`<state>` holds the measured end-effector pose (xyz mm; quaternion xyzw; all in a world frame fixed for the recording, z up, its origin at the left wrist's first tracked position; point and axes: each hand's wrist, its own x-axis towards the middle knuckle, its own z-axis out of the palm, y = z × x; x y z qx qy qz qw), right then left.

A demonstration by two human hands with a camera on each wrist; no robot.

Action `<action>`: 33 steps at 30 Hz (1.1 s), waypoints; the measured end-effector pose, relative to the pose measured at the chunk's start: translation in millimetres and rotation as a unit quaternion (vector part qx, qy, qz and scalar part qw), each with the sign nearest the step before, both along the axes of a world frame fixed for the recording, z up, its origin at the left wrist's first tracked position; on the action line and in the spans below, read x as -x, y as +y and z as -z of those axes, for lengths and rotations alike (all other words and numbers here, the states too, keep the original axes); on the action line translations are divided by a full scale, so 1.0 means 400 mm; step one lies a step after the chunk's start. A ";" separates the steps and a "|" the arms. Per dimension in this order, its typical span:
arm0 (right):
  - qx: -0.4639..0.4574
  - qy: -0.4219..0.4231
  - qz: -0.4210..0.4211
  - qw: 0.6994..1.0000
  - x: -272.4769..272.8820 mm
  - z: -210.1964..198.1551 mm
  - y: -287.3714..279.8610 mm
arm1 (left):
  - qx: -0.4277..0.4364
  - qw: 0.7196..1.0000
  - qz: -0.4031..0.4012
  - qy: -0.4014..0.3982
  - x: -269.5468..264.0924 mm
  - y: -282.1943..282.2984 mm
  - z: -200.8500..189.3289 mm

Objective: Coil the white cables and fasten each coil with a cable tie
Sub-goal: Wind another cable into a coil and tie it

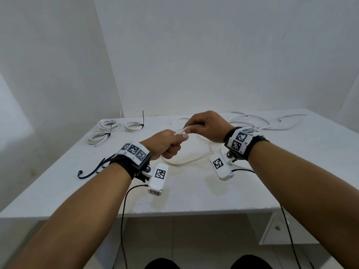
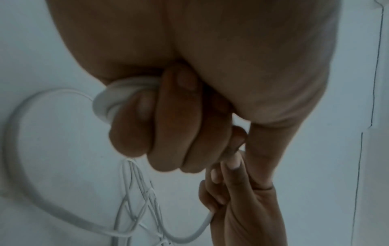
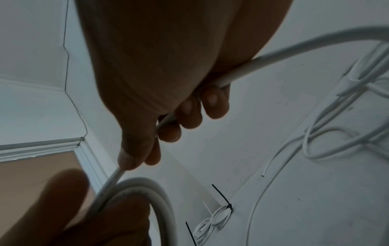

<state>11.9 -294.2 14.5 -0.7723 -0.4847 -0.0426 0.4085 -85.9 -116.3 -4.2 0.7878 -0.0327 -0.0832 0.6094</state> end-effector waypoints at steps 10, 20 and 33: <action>-0.059 0.054 0.002 0.997 0.006 0.032 0.020 | 0.295 0.944 0.149 0.018 0.009 -0.006 -0.036; 0.018 0.070 0.055 0.996 0.019 0.056 0.032 | 0.507 0.858 0.052 -0.057 -0.037 -0.085 -0.054; 0.199 -0.142 0.084 0.966 0.034 0.073 -0.013 | 0.231 0.905 -0.289 -0.210 -0.158 -0.075 -0.040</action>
